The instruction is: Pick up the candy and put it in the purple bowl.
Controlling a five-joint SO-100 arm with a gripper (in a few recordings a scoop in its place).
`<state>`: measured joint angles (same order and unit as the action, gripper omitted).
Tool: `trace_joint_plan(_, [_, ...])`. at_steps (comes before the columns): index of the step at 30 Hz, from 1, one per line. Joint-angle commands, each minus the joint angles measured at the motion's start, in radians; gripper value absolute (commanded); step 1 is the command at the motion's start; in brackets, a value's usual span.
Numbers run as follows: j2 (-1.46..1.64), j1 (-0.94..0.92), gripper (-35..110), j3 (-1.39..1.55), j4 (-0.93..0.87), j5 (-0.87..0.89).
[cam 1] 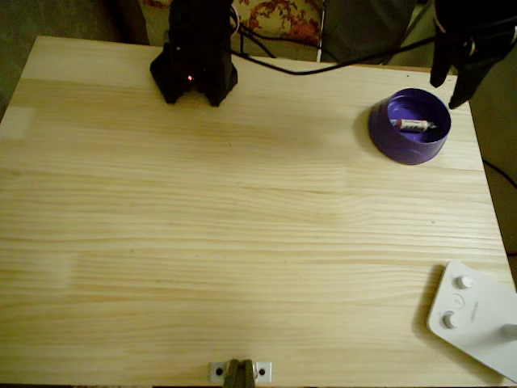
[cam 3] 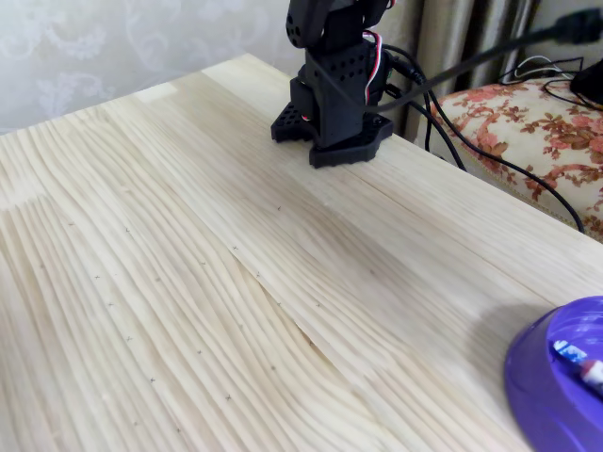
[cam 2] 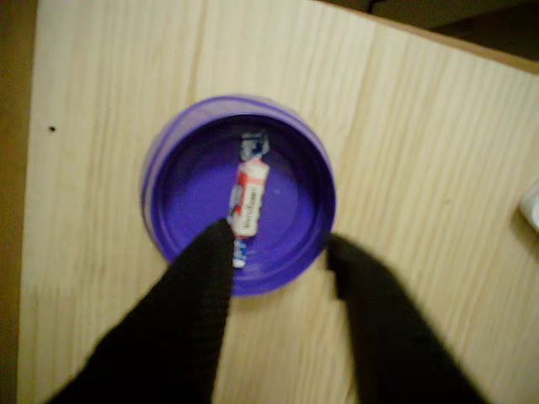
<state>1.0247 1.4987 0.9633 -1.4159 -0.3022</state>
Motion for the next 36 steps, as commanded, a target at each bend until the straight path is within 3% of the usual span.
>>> trace_joint_plan(1, [0.192, -0.037, 0, -0.029, -0.012, 0.009])
trace_joint_plan(11, [0.541, -0.164, 0, 0.275, -0.028, -0.051])
trace_joint_plan(25, [0.802, -0.463, 0, 0.423, -0.087, -0.181])
trace_joint_plan(31, [0.845, -0.630, 0, 0.445, -0.267, -0.437])
trace_joint_plan(36, [0.904, -0.792, 0, 0.512, -0.265, -0.463])
